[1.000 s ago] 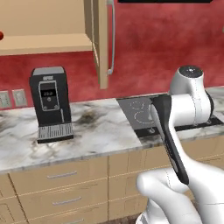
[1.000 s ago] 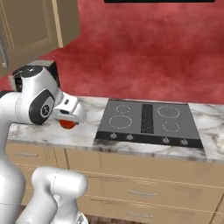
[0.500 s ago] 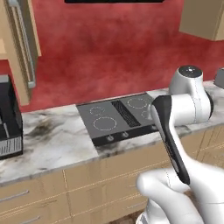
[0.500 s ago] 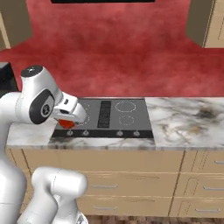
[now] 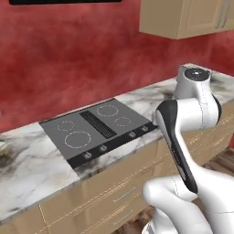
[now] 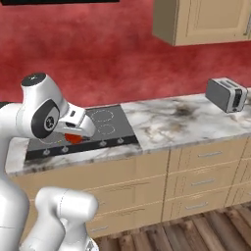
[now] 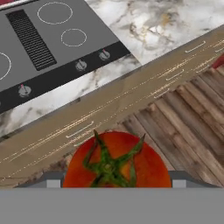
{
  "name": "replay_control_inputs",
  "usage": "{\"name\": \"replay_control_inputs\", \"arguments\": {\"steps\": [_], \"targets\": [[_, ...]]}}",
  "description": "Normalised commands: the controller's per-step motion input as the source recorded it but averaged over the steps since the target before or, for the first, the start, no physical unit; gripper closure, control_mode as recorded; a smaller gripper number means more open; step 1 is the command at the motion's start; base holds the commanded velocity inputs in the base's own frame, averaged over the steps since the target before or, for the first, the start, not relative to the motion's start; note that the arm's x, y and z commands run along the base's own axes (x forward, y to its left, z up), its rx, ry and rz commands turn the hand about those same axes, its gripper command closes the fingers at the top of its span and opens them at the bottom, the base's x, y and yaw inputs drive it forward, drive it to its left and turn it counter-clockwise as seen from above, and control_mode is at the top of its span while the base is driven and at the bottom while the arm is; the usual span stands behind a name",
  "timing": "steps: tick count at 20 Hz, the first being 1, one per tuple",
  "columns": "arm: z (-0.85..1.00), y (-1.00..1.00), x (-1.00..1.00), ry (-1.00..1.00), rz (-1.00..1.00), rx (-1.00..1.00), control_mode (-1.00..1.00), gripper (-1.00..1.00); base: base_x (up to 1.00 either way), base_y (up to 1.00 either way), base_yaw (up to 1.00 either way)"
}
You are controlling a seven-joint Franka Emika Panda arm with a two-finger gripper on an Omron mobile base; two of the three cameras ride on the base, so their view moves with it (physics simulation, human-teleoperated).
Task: Pick the tomatos from the cabinet and place them in one bowl. Pick the sweet potato from the sink and place it in the other bowl.
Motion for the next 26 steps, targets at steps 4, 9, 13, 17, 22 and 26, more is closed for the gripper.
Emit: {"name": "replay_control_inputs", "arguments": {"steps": [4, 9, 13, 17, 22, 26], "targets": [[0.0, 0.0, 0.0, 0.0, 0.0, 0.0, 1.0, 1.0, 0.0, -0.14, -0.47], [0.0, 0.0, 0.0, 0.0, 0.0, 0.0, 1.0, 1.0, 0.0, -0.2, -0.45], [0.0, 0.0, 0.0, 0.0, 0.0, 0.0, 1.0, 1.0, 0.02, -0.46, -0.38], [0.0, 0.0, 0.0, 0.0, 0.0, 0.0, 1.0, 1.0, 0.03, -0.56, -0.35], [0.0, 0.0, 0.0, 0.0, 0.0, 0.0, 1.0, 1.0, 0.03, -0.7, -0.3], [0.0, 0.0, 0.0, 0.0, 0.0, 0.0, 1.0, 1.0, 0.21, -0.38, -0.32]]}}
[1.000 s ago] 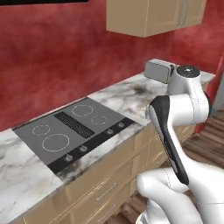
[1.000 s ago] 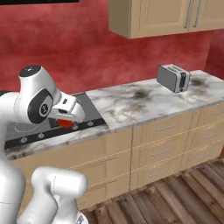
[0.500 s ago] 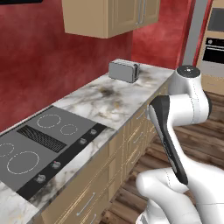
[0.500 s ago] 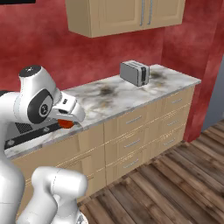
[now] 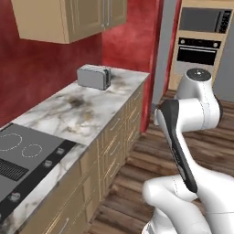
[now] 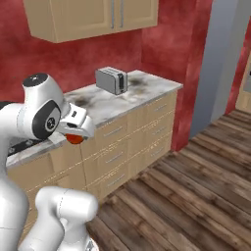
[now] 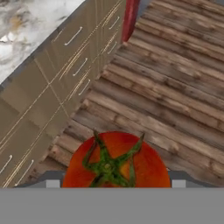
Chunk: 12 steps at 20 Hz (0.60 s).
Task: Pick the tomatos from the cabinet and place them in one bowl. Pick the sweet potato from the sink and place it in the other bowl.
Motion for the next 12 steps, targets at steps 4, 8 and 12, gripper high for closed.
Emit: {"name": "replay_control_inputs", "arguments": {"steps": [4, 8, 12], "targets": [[0.0, 0.0, 0.0, 0.0, 0.0, 0.0, 1.0, 1.0, 0.02, -0.19, -0.43], [0.0, 0.0, 0.0, 0.0, 0.0, 0.0, 1.0, 1.0, 0.0, -0.02, -0.49], [0.0, 0.0, 0.0, 0.0, 0.0, 0.0, 1.0, 1.0, 0.0, 0.0, -0.5]]}}
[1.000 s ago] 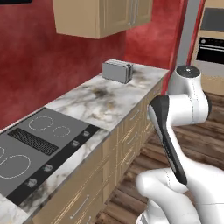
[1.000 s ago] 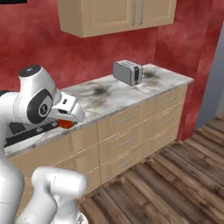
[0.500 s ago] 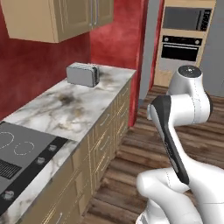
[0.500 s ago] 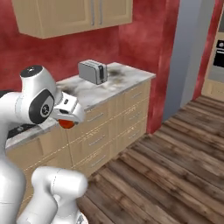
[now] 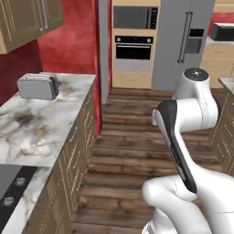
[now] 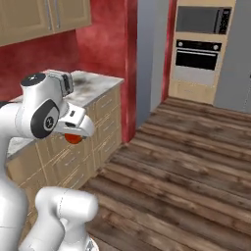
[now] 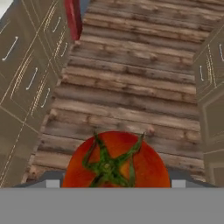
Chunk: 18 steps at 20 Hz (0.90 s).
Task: Pick the tomatos from the cabinet and place them in one bowl. Pick the sweet potato from the sink and place it in the other bowl.
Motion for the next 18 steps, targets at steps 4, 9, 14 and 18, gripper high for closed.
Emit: {"name": "replay_control_inputs", "arguments": {"steps": [4, 9, 14, 18], "targets": [[0.0, 0.0, 0.0, 0.0, 0.0, 0.0, 1.0, 1.0, 0.0, 0.0, -0.5], [0.0, 0.0, 0.0, 0.0, 0.0, 0.0, 1.0, 1.0, 0.0, 0.0, -0.5], [0.0, 0.0, 0.0, 0.0, 0.0, 0.0, 1.0, 1.0, 0.16, 0.11, -0.44], [0.0, 0.0, 0.0, 0.0, 0.0, 0.0, 1.0, 1.0, 0.13, 0.08, -0.44]]}}
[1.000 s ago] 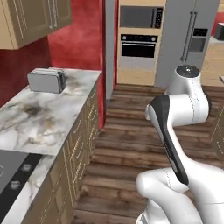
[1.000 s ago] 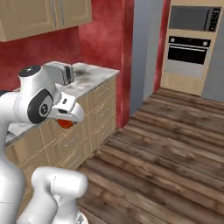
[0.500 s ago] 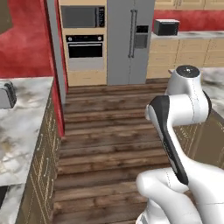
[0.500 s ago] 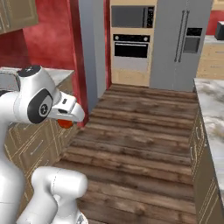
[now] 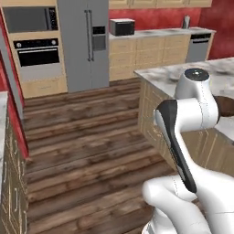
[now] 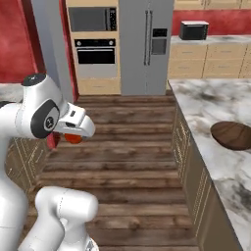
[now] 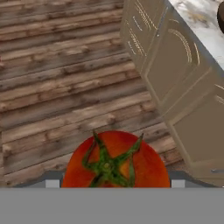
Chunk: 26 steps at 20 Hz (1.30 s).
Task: Pick the tomatos from the cabinet and place them in one bowl. Pick the sweet potato from the sink and place it in the other bowl.
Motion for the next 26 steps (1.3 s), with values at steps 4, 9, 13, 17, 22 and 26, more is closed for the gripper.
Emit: {"name": "replay_control_inputs", "arguments": {"steps": [4, 9, 13, 17, 22, 26], "targets": [[0.0, 0.0, 0.0, 0.0, 0.0, 0.0, 1.0, 1.0, 0.1, 0.03, -0.45], [0.0, 0.0, 0.0, 0.0, 0.0, 0.0, 1.0, 1.0, 0.2, 0.02, -0.4], [0.0, 0.0, 0.0, 0.0, 0.0, 0.0, 1.0, 1.0, 0.06, 0.0, -0.46], [0.0, 0.0, 0.0, 0.0, 0.0, 0.0, 1.0, 1.0, 0.24, 0.0, -0.4], [0.0, 0.0, 0.0, 0.0, 0.0, 0.0, 1.0, 1.0, 0.45, 0.18, -0.35], [0.0, 0.0, 0.0, 0.0, 0.0, 0.0, 1.0, 1.0, 0.52, 0.29, -0.34]]}}
